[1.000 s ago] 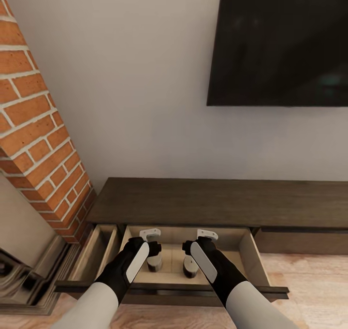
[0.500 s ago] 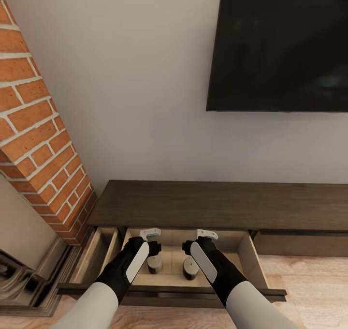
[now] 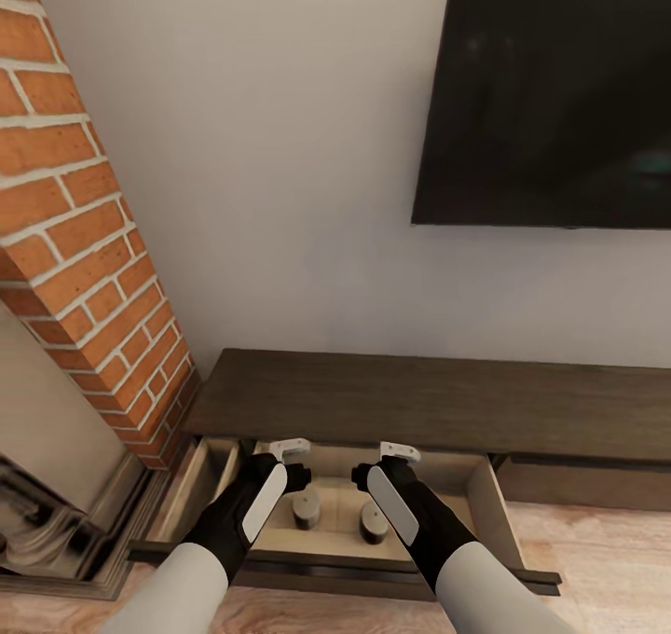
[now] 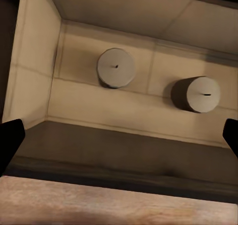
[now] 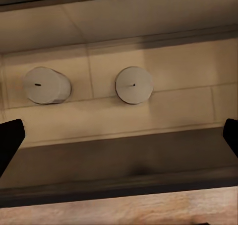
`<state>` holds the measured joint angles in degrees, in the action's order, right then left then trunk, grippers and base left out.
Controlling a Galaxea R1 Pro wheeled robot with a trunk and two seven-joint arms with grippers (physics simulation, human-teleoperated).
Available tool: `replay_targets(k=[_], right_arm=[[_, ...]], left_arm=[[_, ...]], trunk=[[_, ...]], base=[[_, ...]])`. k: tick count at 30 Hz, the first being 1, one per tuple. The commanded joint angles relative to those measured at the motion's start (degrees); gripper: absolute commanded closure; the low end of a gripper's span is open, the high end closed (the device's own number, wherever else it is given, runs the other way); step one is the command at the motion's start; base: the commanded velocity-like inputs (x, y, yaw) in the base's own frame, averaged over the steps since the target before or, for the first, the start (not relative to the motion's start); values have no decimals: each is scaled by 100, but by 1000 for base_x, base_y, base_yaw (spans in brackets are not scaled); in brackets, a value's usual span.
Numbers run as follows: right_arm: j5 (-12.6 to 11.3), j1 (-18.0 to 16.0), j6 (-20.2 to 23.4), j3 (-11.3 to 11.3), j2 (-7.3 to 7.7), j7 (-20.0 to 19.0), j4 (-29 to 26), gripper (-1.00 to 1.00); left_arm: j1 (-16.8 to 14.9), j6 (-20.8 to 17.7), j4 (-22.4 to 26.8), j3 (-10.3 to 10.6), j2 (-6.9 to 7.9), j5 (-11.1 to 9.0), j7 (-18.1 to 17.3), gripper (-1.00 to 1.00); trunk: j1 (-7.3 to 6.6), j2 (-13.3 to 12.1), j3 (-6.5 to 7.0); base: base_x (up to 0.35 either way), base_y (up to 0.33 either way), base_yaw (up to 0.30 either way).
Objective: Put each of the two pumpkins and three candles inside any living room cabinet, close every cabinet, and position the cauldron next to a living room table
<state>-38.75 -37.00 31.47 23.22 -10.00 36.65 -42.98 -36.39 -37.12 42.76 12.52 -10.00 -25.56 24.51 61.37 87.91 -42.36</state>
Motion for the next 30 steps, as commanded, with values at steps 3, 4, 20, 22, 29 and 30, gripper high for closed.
replay_targets(k=[3, 4, 20, 22, 29, 30], right_arm=[[-6, 0, 4, 0, 0, 0, 0, -100], [-4, 0, 5, 0, 0, 0, 0, -100], [-2, 0, 0, 5, 0, 0, 0, -100], [-1, 0, 0, 4, 0, 0, 0, -100], [-2, 0, 0, 7, 0, 0, 0, -100], [-3, 0, 0, 7, 0, 0, 0, -100]], left_arm=[[0, -13, 4, -3, 0, 0, 1, -100], [0, -14, 4, -3, 0, -1, 1, -100], [0, -16, 4, -4, 0, -2, -1, -100], [0, -15, 4, -4, 0, -2, 0, -100], [0, -15, 12, -9, 0, -2, 1, -100], [0, -15, 12, -11, 0, -2, 1, -100]], trunk=[[-67, -122, 54], [-88, -162, 72], [-440, -804, 360], [-484, -884, 395], [-638, -1165, 521], [-660, -1205, 539]], base=[[0, 0, 63], [0, 0, 9], [-3, 0, 107], [-104, 30, 277], [-216, 148, 282], [-105, 76, 285]])
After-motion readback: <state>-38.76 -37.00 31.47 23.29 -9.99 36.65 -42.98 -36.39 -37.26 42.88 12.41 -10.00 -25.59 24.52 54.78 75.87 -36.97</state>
